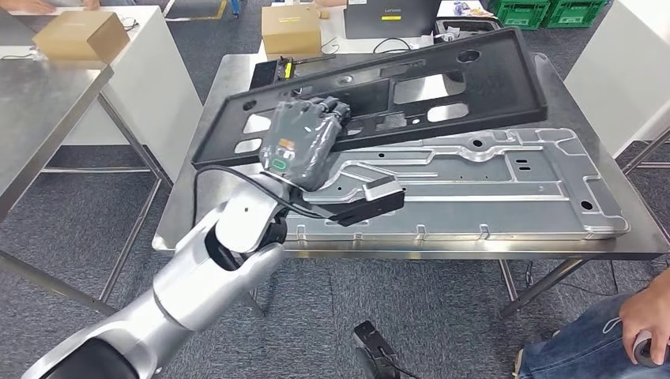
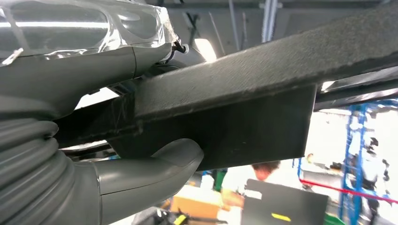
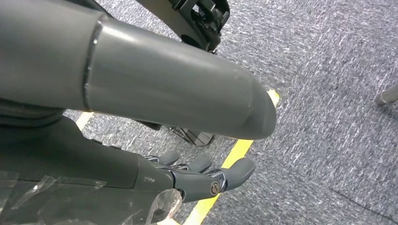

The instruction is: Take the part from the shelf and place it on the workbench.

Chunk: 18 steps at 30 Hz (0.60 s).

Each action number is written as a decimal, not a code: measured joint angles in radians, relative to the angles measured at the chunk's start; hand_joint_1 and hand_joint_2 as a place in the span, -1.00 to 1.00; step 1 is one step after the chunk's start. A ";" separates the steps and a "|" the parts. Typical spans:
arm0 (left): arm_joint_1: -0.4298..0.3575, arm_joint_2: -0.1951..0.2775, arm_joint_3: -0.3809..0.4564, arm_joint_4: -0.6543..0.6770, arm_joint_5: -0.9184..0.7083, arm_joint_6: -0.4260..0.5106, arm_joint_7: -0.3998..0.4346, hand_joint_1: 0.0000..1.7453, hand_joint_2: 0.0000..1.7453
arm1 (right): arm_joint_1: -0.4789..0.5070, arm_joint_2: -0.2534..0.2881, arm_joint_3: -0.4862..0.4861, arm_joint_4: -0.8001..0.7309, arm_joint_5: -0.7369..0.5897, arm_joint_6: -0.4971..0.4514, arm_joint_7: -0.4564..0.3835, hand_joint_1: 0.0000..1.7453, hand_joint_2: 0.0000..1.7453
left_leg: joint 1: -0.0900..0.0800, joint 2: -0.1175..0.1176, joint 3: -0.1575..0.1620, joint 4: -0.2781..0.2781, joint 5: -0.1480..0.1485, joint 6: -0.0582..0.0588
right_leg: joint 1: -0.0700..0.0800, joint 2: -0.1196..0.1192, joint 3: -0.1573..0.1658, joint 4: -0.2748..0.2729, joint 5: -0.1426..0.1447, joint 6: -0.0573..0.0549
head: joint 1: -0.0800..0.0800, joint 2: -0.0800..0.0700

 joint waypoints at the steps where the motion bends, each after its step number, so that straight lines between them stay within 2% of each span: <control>1: -0.009 -0.014 -0.002 0.026 0.015 -0.003 0.004 1.00 1.00 | -0.002 0.002 0.004 0.000 0.002 0.005 0.000 -1.00 -1.00 | 0.000 0.000 0.000 0.000 0.000 0.000 | 0.000 0.000 0.000 0.000 0.000 0.000 | 0.000 0.000; 6: -0.070 -0.087 -0.005 0.167 0.168 -0.060 0.036 1.00 1.00 | -0.015 0.024 0.027 0.000 0.010 0.017 0.000 -1.00 -1.00 | 0.000 0.000 -0.001 0.000 0.000 0.000 | 0.000 0.000 0.000 0.000 0.000 0.000 | 0.000 0.000; 11: -0.096 -0.130 -0.004 0.264 0.311 -0.059 0.003 1.00 1.00 | -0.020 0.042 0.040 0.000 -0.004 0.011 -0.004 -1.00 -1.00 | 0.000 0.000 -0.001 0.000 0.000 0.000 | 0.000 0.000 0.000 0.000 0.000 0.000 | 0.000 0.000; 14: -0.097 -0.143 0.013 0.303 0.524 -0.005 -0.114 1.00 1.00 | -0.019 0.044 0.047 0.000 -0.021 -0.008 -0.007 -1.00 -1.00 | 0.000 0.000 -0.001 0.000 0.000 0.000 | 0.000 0.000 -0.001 0.000 0.000 0.000 | 0.000 0.000; 18: -0.091 -0.156 0.051 0.319 0.966 0.098 -0.305 1.00 1.00 | -0.013 0.039 0.049 0.000 -0.032 -0.037 -0.003 -1.00 -1.00 | 0.000 0.000 -0.001 0.000 0.000 0.000 | 0.000 0.000 -0.001 0.000 0.000 0.000 | 0.000 0.000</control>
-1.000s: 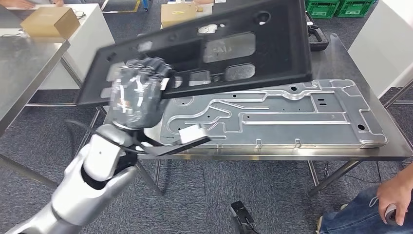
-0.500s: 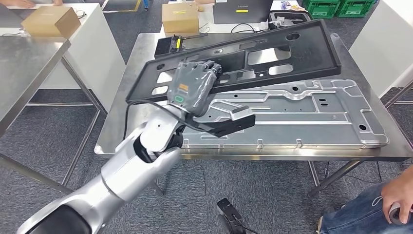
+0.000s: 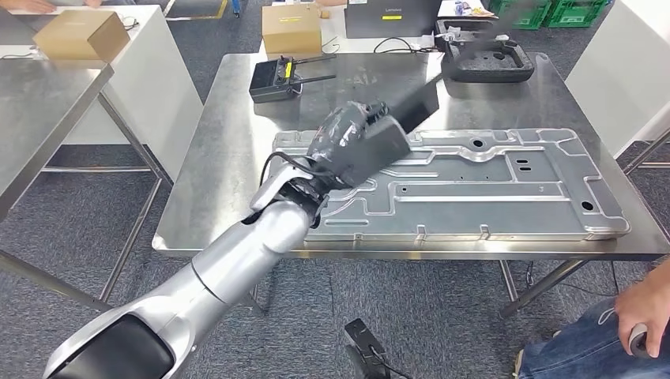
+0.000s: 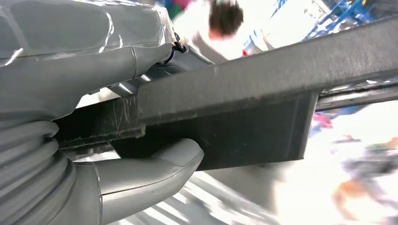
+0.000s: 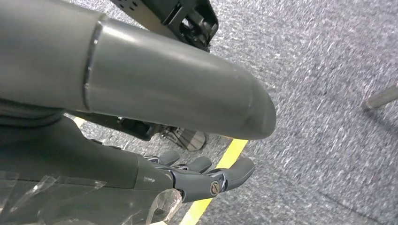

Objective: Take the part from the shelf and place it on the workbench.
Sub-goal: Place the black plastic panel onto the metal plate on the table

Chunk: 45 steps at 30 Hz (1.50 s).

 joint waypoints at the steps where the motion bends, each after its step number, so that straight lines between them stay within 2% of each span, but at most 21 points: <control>1: -0.001 -0.003 0.007 0.002 0.086 0.018 -0.036 1.00 1.00 | 0.002 -0.002 0.001 0.000 -0.001 -0.004 0.001 -1.00 -1.00 | 0.000 0.000 0.000 0.000 0.000 0.000 | 0.000 0.000 0.000 0.000 0.000 0.000 | 0.000 0.000; 5: -0.014 -0.012 0.024 0.004 0.243 0.041 -0.103 1.00 1.00 | 0.009 -0.012 0.003 0.000 -0.001 -0.012 0.004 -1.00 -1.00 | 0.000 0.000 0.000 0.000 0.000 0.000 | 0.000 0.000 0.000 0.000 0.000 0.000 | 0.000 0.000; 12: -0.023 -0.022 0.038 0.007 0.272 0.045 -0.114 1.00 1.00 | 0.012 -0.020 0.008 0.000 -0.001 -0.015 0.006 -1.00 -1.00 | 0.000 0.000 -0.001 0.001 0.000 0.000 | -0.001 0.000 0.000 0.000 0.000 0.000 | 0.000 0.000; 17: -0.033 -0.025 0.038 0.007 0.281 0.046 -0.128 1.00 1.00 | 0.011 -0.021 0.010 0.000 0.001 -0.025 0.006 -1.00 -1.00 | -0.006 0.000 -0.002 0.003 -0.002 0.013 | -0.005 -0.001 0.001 -0.005 0.005 0.009 | 0.000 0.000; 19: -0.040 -0.028 0.037 0.007 0.281 0.049 -0.128 1.00 1.00 | 0.009 -0.022 0.010 0.000 0.003 -0.026 0.007 -1.00 -1.00 | 0.004 0.001 0.012 -0.019 0.009 0.017 | -0.003 -0.002 0.003 -0.001 -0.002 0.014 | 0.000 0.000; 21: -0.048 -0.033 0.037 0.007 0.282 0.053 -0.129 1.00 1.00 | 0.009 -0.025 0.012 0.000 0.003 -0.026 0.009 -1.00 -1.00 | 0.015 0.003 0.028 -0.039 0.019 0.021 | -0.003 -0.003 -0.027 0.068 -0.041 0.024 | 0.002 0.000; 23: -0.051 -0.036 0.035 0.007 0.284 0.054 -0.129 1.00 1.00 | 0.011 -0.028 0.014 0.000 0.003 -0.026 0.012 -1.00 -1.00 | 0.019 0.003 0.031 -0.042 0.019 0.020 | -0.011 -0.004 -0.095 0.204 -0.097 0.038 | 0.003 0.000; 24: -0.050 -0.037 0.034 0.007 0.285 0.054 -0.129 1.00 1.00 | 0.012 -0.030 0.015 0.000 0.003 -0.026 0.014 -1.00 -1.00 | 0.021 0.003 0.032 -0.041 0.017 0.018 | -0.017 -0.005 -0.125 0.257 -0.111 0.045 | 0.003 0.000; 25: -0.049 -0.037 0.032 0.007 0.285 0.053 -0.130 1.00 1.00 | 0.013 -0.033 0.016 0.000 0.003 -0.026 0.014 -1.00 -1.00 | 0.024 0.002 0.033 -0.040 0.014 0.015 | -0.023 -0.006 -0.138 0.275 -0.107 0.052 | 0.003 0.000; 26: -0.049 -0.037 0.031 0.007 0.285 0.053 -0.131 1.00 1.00 | 0.013 -0.035 0.016 0.000 0.003 -0.026 0.015 -1.00 -1.00 | 0.029 0.002 0.035 -0.038 0.010 0.008 | -0.030 -0.007 -0.131 0.253 -0.084 0.059 | 0.003 0.000; 28: -0.050 -0.038 0.030 0.007 0.288 0.052 -0.132 1.00 1.00 | 0.015 -0.039 0.017 0.000 0.003 -0.026 0.015 -1.00 -1.00 | 0.040 0.000 0.038 -0.024 -0.006 -0.012 | -0.043 -0.009 -0.066 0.118 -0.017 0.080 | 0.003 0.000; 29: -0.051 -0.038 0.029 0.006 0.290 0.052 -0.132 1.00 1.00 | 0.016 -0.039 0.017 0.000 0.003 -0.026 0.015 -1.00 -1.00 | 0.043 -0.001 0.036 -0.013 -0.016 -0.024 | -0.047 -0.007 -0.037 0.059 0.004 0.083 | 0.004 0.000; 31: -0.052 -0.040 0.028 0.006 0.292 0.053 -0.133 1.00 1.00 | 0.017 -0.040 0.018 0.000 0.003 -0.025 0.017 -1.00 -1.00 | 0.041 -0.002 0.031 -0.001 -0.029 -0.039 | -0.048 0.000 -0.016 0.013 0.006 0.069 | 0.004 0.000; 33: -0.052 -0.041 0.026 0.006 0.292 0.054 -0.134 1.00 1.00 | 0.016 -0.042 0.018 0.000 0.002 -0.024 0.017 -1.00 -1.00 | 0.043 -0.003 0.031 0.000 -0.033 -0.043 | -0.044 0.002 -0.021 0.020 -0.001 0.044 | 0.002 0.000; 35: -0.053 -0.041 0.023 0.006 0.292 0.056 -0.135 1.00 1.00 | 0.016 -0.043 0.018 0.000 0.001 -0.024 0.018 -1.00 -1.00 | 0.045 0.001 0.013 0.040 -0.055 -0.046 | -0.042 0.002 -0.019 0.023 -0.007 0.029 | 0.001 0.000; 36: -0.053 -0.041 0.022 0.006 0.292 0.057 -0.135 1.00 1.00 | 0.016 -0.044 0.018 0.000 0.001 -0.024 0.018 -1.00 -1.00 | 0.044 0.003 -0.014 0.093 -0.077 -0.046 | -0.041 0.001 -0.017 0.024 -0.009 0.024 | 0.000 0.000; 39: -0.053 -0.040 0.016 0.005 0.292 0.059 -0.135 1.00 1.00 | 0.017 -0.047 0.018 0.000 0.001 -0.024 0.018 -1.00 -1.00 | 0.035 0.006 -0.135 0.302 -0.141 -0.038 | -0.032 0.001 -0.009 0.024 -0.018 0.011 | -0.002 0.000; 40: -0.051 -0.039 0.013 0.006 0.291 0.059 -0.135 1.00 1.00 | 0.017 -0.047 0.018 0.000 0.000 -0.024 0.018 -1.00 -1.00 | 0.031 0.006 -0.159 0.329 -0.135 -0.031 | -0.027 0.001 -0.005 0.024 -0.021 0.007 | -0.002 0.000; 41: -0.051 -0.039 0.011 0.005 0.290 0.059 -0.135 1.00 1.00 | 0.017 -0.047 0.018 0.000 -0.002 -0.024 0.018 -1.00 -1.00 | 0.025 0.005 -0.165 0.316 -0.110 -0.021 | -0.022 0.001 0.002 0.024 -0.025 0.003 | -0.002 0.000; 43: -0.052 -0.038 0.006 0.004 0.286 0.059 -0.134 1.00 1.00 | 0.016 -0.047 0.018 0.000 -0.005 -0.024 0.018 -1.00 -1.00 | 0.008 0.005 -0.128 0.189 -0.022 0.009 | -0.012 0.002 0.016 0.023 -0.034 -0.002 | -0.002 0.000; 45: -0.056 -0.038 0.003 0.003 0.284 0.059 -0.134 1.00 1.00 | 0.015 -0.046 0.018 0.000 -0.007 -0.025 0.017 -1.00 -1.00 | -0.008 0.006 -0.081 0.069 0.032 0.038 | -0.005 0.002 0.024 0.021 -0.041 -0.002 | -0.001 0.000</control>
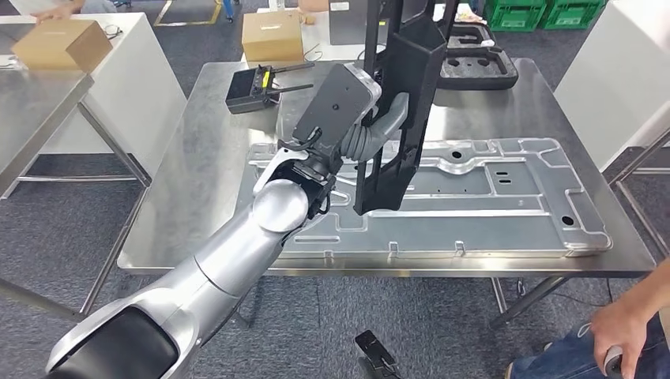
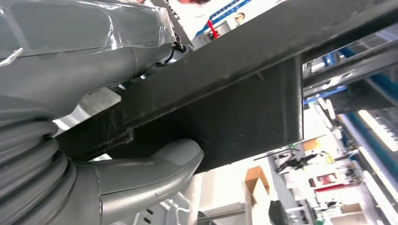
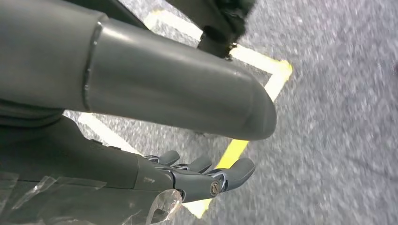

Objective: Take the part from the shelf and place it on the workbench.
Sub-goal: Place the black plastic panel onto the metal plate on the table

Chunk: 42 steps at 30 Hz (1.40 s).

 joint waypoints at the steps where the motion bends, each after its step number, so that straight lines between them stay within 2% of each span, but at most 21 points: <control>1: -0.002 0.000 -0.001 -0.001 0.000 0.000 0.001 1.00 1.00 | -0.001 0.000 0.000 0.000 0.000 0.000 0.000 -1.00 -1.00 | -0.005 0.000 0.012 -0.028 0.006 0.008 | 0.000 -0.001 0.000 -0.001 -0.002 0.002 | 0.001 0.000; 4: -0.004 0.000 -0.002 -0.004 0.000 0.002 0.002 1.00 1.00 | -0.003 -0.001 0.000 0.000 0.000 -0.001 0.000 -1.00 -1.00 | -0.003 0.000 0.026 -0.053 0.004 0.005 | -0.002 -0.004 0.002 -0.004 -0.006 0.014 | 0.001 0.000; 6: -0.007 0.000 -0.003 -0.006 -0.001 0.003 0.002 1.00 1.00 | -0.004 -0.002 0.001 0.000 0.000 -0.001 -0.001 -1.00 -1.00 | 0.005 0.001 0.039 -0.069 0.006 0.001 | -0.001 -0.007 -0.014 0.037 -0.031 0.024 | 0.002 0.000; 9: -0.007 -0.001 -0.005 -0.006 -0.002 0.003 0.002 1.00 1.00 | -0.003 -0.005 0.009 0.000 0.000 -0.001 0.000 -1.00 -1.00 | 0.007 0.001 0.047 -0.072 0.003 0.001 | -0.004 -0.008 -0.112 0.216 -0.099 0.038 | 0.002 0.000; 11: -0.003 -0.001 -0.008 -0.006 -0.004 0.003 0.004 1.00 1.00 | -0.002 -0.009 0.014 0.000 0.001 -0.001 0.000 -1.00 -1.00 | 0.008 -0.001 0.049 -0.071 -0.001 -0.002 | -0.008 -0.009 -0.153 0.263 -0.091 0.045 | 0.003 0.000; 12: -0.002 -0.001 -0.010 -0.006 -0.006 0.003 0.005 1.00 1.00 | -0.001 -0.010 0.014 0.000 0.001 -0.001 0.001 -1.00 -1.00 | 0.010 -0.003 0.052 -0.070 -0.005 -0.005 | -0.011 -0.009 -0.143 0.228 -0.061 0.047 | 0.003 0.000; 15: -0.003 -0.002 -0.013 -0.006 -0.010 0.003 0.008 1.00 1.00 | 0.001 -0.013 0.017 0.000 0.003 0.001 0.002 -1.00 -1.00 | 0.010 -0.005 0.058 -0.058 -0.023 -0.023 | -0.016 -0.010 -0.058 0.036 0.031 0.048 | 0.003 0.000; 16: -0.003 -0.003 -0.015 -0.006 -0.011 0.003 0.010 1.00 1.00 | 0.001 -0.013 0.017 0.000 0.004 0.002 0.002 -1.00 -1.00 | 0.009 -0.005 0.058 -0.054 -0.028 -0.028 | -0.016 -0.009 -0.043 0.005 0.038 0.043 | 0.003 0.000; 19: -0.003 -0.005 -0.023 -0.006 -0.012 0.000 0.012 1.00 1.00 | 0.001 -0.013 0.018 0.000 0.004 0.003 0.002 -1.00 -1.00 | 0.009 -0.004 0.057 -0.049 -0.038 -0.039 | -0.013 -0.006 -0.038 -0.003 0.032 0.019 | 0.004 0.000; 21: -0.003 -0.005 -0.026 -0.006 -0.015 -0.003 0.013 1.00 1.00 | 0.001 -0.012 0.018 0.000 0.005 0.004 0.002 -1.00 -1.00 | 0.013 -0.002 0.036 0.001 -0.067 -0.050 | -0.015 -0.006 -0.033 -0.004 0.029 0.007 | 0.002 0.000; 24: 0.001 -0.005 -0.031 -0.006 -0.021 -0.008 0.020 1.00 1.00 | 0.003 -0.011 0.018 0.000 0.005 0.006 0.000 -1.00 -1.00 | 0.018 -0.001 -0.066 0.201 -0.148 -0.062 | -0.015 -0.006 -0.028 -0.005 0.023 -0.002 | 0.001 0.000; 26: 0.006 -0.005 -0.037 -0.006 -0.025 -0.009 0.026 1.00 1.00 | 0.006 -0.010 0.018 0.000 0.005 0.007 -0.002 -1.00 -1.00 | 0.018 0.000 -0.115 0.272 -0.151 -0.062 | -0.014 -0.005 -0.022 -0.005 0.017 -0.005 | 0.001 0.000; 28: 0.007 -0.006 -0.043 -0.006 -0.028 -0.010 0.031 1.00 1.00 | 0.008 -0.008 0.018 0.000 0.004 0.008 -0.004 -1.00 -1.00 | 0.016 -0.001 -0.089 0.186 -0.081 -0.051 | -0.013 -0.003 -0.009 -0.005 0.009 -0.004 | 0.001 0.000; 30: 0.005 -0.008 -0.047 -0.007 -0.029 -0.011 0.035 1.00 1.00 | 0.008 -0.004 0.018 0.000 0.002 0.008 -0.006 -1.00 -1.00 | 0.008 0.000 -0.025 0.035 -0.006 -0.031 | -0.010 -0.002 0.002 -0.005 -0.001 0.000 | 0.001 0.000; 31: 0.004 -0.010 -0.049 -0.007 -0.029 -0.011 0.036 1.00 1.00 | 0.008 -0.003 0.018 0.000 0.000 0.008 -0.007 -1.00 -1.00 | 0.005 0.001 -0.002 -0.017 0.011 -0.027 | -0.009 -0.001 0.004 -0.006 -0.005 0.003 | 0.001 0.000; 33: 0.002 -0.013 -0.051 -0.007 -0.028 -0.012 0.038 1.00 1.00 | 0.008 -0.001 0.018 0.000 -0.002 0.008 -0.009 -1.00 -1.00 | -0.002 0.001 0.017 -0.052 0.007 -0.025 | -0.008 0.000 0.006 -0.008 -0.010 0.012 | 0.001 0.000; 36: 0.000 -0.020 -0.054 -0.007 -0.026 -0.013 0.039 1.00 1.00 | 0.007 0.000 0.018 0.000 -0.005 0.009 -0.011 -1.00 -1.00 | 0.005 0.000 0.030 -0.062 0.003 -0.021 | -0.012 -0.004 0.002 0.018 -0.031 0.028 | 0.002 0.000; 38: -0.001 -0.022 -0.056 -0.007 -0.023 -0.012 0.040 1.00 1.00 | 0.007 0.000 0.018 0.000 -0.008 0.009 -0.013 -1.00 -1.00 | 0.010 0.001 0.041 -0.065 -0.002 -0.013 | -0.013 -0.007 -0.049 0.125 -0.079 0.036 | 0.004 0.000; 40: 0.001 -0.023 -0.060 -0.007 -0.020 -0.012 0.044 1.00 1.00 | 0.007 -0.001 0.019 0.000 -0.012 0.009 -0.015 -1.00 -1.00 | 0.010 0.001 0.048 -0.064 -0.008 -0.008 | -0.014 -0.007 -0.130 0.266 -0.126 0.043 | 0.004 0.000; 41: 0.004 -0.023 -0.062 -0.007 -0.018 -0.012 0.046 1.00 1.00 | 0.007 -0.001 0.019 0.000 -0.014 0.009 -0.015 -1.00 -1.00 | 0.012 0.000 0.052 -0.064 -0.013 -0.008 | -0.015 -0.007 -0.158 0.302 -0.127 0.046 | 0.004 0.000; 42: 0.005 -0.023 -0.065 -0.007 -0.017 -0.012 0.048 1.00 1.00 | 0.007 -0.002 0.019 0.000 -0.015 0.009 -0.015 -1.00 -1.00 | 0.013 -0.001 0.057 -0.063 -0.018 -0.010 | -0.016 -0.008 -0.164 0.296 -0.106 0.048 | 0.004 0.000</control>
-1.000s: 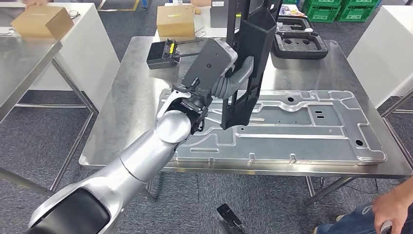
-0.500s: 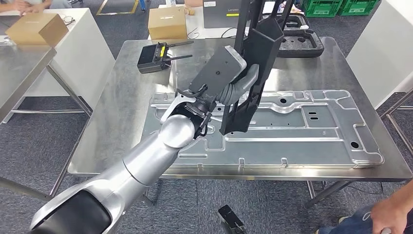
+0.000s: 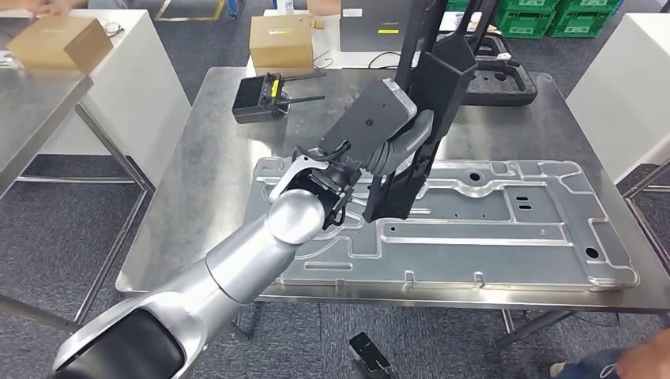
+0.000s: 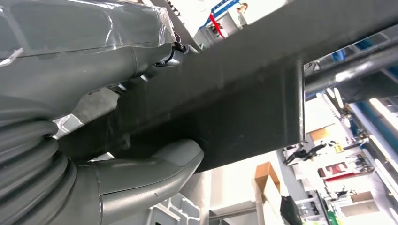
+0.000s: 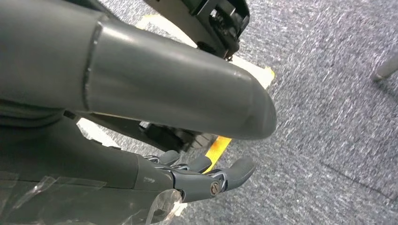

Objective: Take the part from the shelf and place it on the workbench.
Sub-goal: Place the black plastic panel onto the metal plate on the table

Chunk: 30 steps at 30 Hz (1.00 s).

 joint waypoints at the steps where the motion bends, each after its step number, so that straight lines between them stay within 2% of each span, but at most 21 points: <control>1: 0.001 0.000 -0.002 0.000 0.001 0.000 0.001 1.00 1.00 | 0.000 -0.001 0.000 0.000 -0.001 0.000 0.000 -1.00 -1.00 | 0.003 -0.001 0.007 0.001 -0.007 -0.004 | -0.002 -0.001 0.014 -0.047 0.038 0.003 | 0.000 0.000; 2: 0.001 0.000 -0.005 0.000 0.001 0.000 0.003 1.00 1.00 | 0.000 -0.002 0.000 0.000 -0.003 0.000 0.000 -1.00 -1.00 | 0.005 -0.003 0.014 0.004 -0.015 -0.010 | -0.005 -0.003 0.043 -0.120 0.085 0.006 | 0.000 0.000; 3: 0.001 0.000 -0.007 0.000 0.001 0.000 0.004 1.00 1.00 | 0.000 -0.001 0.000 0.000 -0.005 0.000 0.000 -1.00 -1.00 | 0.005 -0.003 0.020 0.009 -0.024 -0.018 | -0.007 -0.005 0.074 -0.192 0.118 0.010 | 0.000 0.000; 4: 0.001 0.000 -0.010 0.000 0.001 0.001 0.007 1.00 1.00 | 0.000 -0.001 0.000 0.000 -0.006 0.000 -0.001 -1.00 -1.00 | 0.003 -0.003 0.023 0.014 -0.033 -0.024 | -0.009 -0.005 0.097 -0.246 0.139 0.008 | 0.000 0.000; 5: 0.001 0.000 -0.013 0.001 0.001 0.002 0.010 1.00 1.00 | 0.000 0.001 0.000 0.000 -0.007 0.000 -0.002 -1.00 -1.00 | 0.001 -0.003 0.024 0.017 -0.039 -0.029 | -0.010 -0.005 0.109 -0.275 0.145 0.003 | 0.000 0.000; 7: 0.001 0.000 -0.020 0.001 0.000 0.003 0.016 1.00 1.00 | -0.002 0.003 0.000 0.000 -0.006 0.000 -0.003 -1.00 -1.00 | -0.001 -0.003 0.024 0.018 -0.046 -0.033 | -0.009 -0.003 0.111 -0.282 0.138 -0.014 | -0.002 0.000; 9: 0.001 0.000 -0.027 0.001 -0.007 0.010 0.022 1.00 1.00 | -0.004 0.004 0.000 0.000 -0.007 0.001 -0.003 -1.00 -1.00 | 0.002 -0.001 0.016 0.039 -0.060 -0.040 | -0.008 -0.002 0.113 -0.282 0.134 -0.027 | -0.003 0.000; 11: 0.000 0.000 -0.039 0.001 -0.048 0.047 0.046 1.00 1.00 | -0.004 0.005 0.000 0.000 -0.008 0.005 -0.004 -1.00 -1.00 | 0.005 0.001 -0.028 0.134 -0.106 -0.049 | -0.008 -0.002 0.117 -0.283 0.131 -0.036 | -0.004 0.000; 13: -0.001 0.000 -0.069 0.002 -0.167 0.124 0.111 1.00 1.00 | -0.004 0.006 0.000 0.000 -0.006 0.015 -0.004 -1.00 -1.00 | 0.006 0.002 -0.104 0.279 -0.159 -0.052 | -0.006 -0.002 0.120 -0.282 0.128 -0.041 | -0.005 0.000; 14: -0.004 0.000 -0.094 0.003 -0.266 0.165 0.158 1.00 1.00 | -0.004 0.007 0.000 0.000 -0.003 0.023 -0.003 -1.00 -1.00 | 0.005 0.002 -0.135 0.326 -0.167 -0.050 | -0.004 -0.001 0.122 -0.282 0.126 -0.043 | -0.005 0.000; 15: -0.011 0.000 -0.124 0.005 -0.388 0.199 0.208 1.00 1.00 | -0.005 0.009 0.001 0.000 0.002 0.031 -0.001 -1.00 -1.00 | 0.003 0.002 -0.149 0.335 -0.156 -0.045 | -0.001 -0.001 0.125 -0.282 0.123 -0.045 | -0.005 0.000; 16: -0.022 0.000 -0.158 0.008 -0.514 0.223 0.255 1.00 1.00 | -0.006 0.012 0.003 0.000 0.007 0.039 0.001 -1.00 -1.00 | 0.000 0.002 -0.142 0.303 -0.127 -0.037 | 0.002 0.000 0.130 -0.283 0.121 -0.046 | -0.005 0.000; 18: -0.053 -0.001 -0.227 0.012 -0.754 0.241 0.331 1.00 1.00 | -0.010 0.021 0.007 0.000 0.017 0.053 0.006 -1.00 -1.00 | -0.012 0.002 -0.090 0.161 -0.043 -0.010 | 0.006 0.000 0.140 -0.284 0.115 -0.048 | -0.004 0.000; 19: -0.070 -0.001 -0.259 0.013 -0.858 0.240 0.361 1.00 1.00 | -0.014 0.025 0.010 0.000 0.021 0.059 0.008 -1.00 -1.00 | -0.019 0.003 -0.063 0.094 -0.013 0.002 | 0.008 0.001 0.143 -0.285 0.113 -0.047 | -0.004 0.000; 20: -0.084 -0.001 -0.288 0.014 -0.959 0.234 0.387 1.00 1.00 | -0.017 0.030 0.013 0.000 0.026 0.065 0.009 -1.00 -1.00 | -0.025 0.004 -0.043 0.047 0.004 0.008 | 0.009 0.002 0.143 -0.285 0.111 -0.047 | -0.004 0.000; 21: -0.095 0.000 -0.314 0.014 -1.051 0.224 0.408 1.00 1.00 | -0.019 0.032 0.017 0.000 0.029 0.071 0.011 -1.00 -1.00 | -0.027 0.005 -0.032 0.022 0.009 -0.003 | 0.010 0.003 0.142 -0.285 0.109 -0.052 | -0.004 0.000; 23: -0.107 0.002 -0.350 0.014 -1.206 0.191 0.420 1.00 1.00 | -0.022 0.032 0.025 0.000 0.033 0.078 0.013 -1.00 -1.00 | -0.026 0.005 -0.025 0.011 0.010 -0.030 | 0.013 0.004 0.142 -0.285 0.107 -0.064 | -0.003 0.000; 24: -0.109 0.004 -0.361 0.013 -1.266 0.174 0.416 1.00 1.00 | -0.023 0.033 0.029 0.000 0.034 0.082 0.014 -1.00 -1.00 | -0.025 0.004 -0.025 0.010 0.010 -0.039 | 0.014 0.004 0.144 -0.286 0.107 -0.067 | -0.003 0.000; 27: -0.111 0.014 -0.378 0.007 -1.396 0.128 0.385 1.00 1.00 | -0.024 0.036 0.042 0.000 0.034 0.086 0.013 -1.00 -1.00 | -0.025 0.002 -0.024 0.011 0.010 -0.029 | 0.014 0.002 0.149 -0.293 0.110 -0.056 | -0.003 0.000; 30: -0.109 0.023 -0.380 -0.004 -1.494 0.082 0.342 1.00 1.00 | -0.025 0.036 0.050 0.000 0.034 0.087 0.013 -1.00 -1.00 | -0.025 0.000 -0.024 0.011 0.010 -0.025 | 0.015 -0.001 0.151 -0.296 0.111 -0.053 | -0.003 0.000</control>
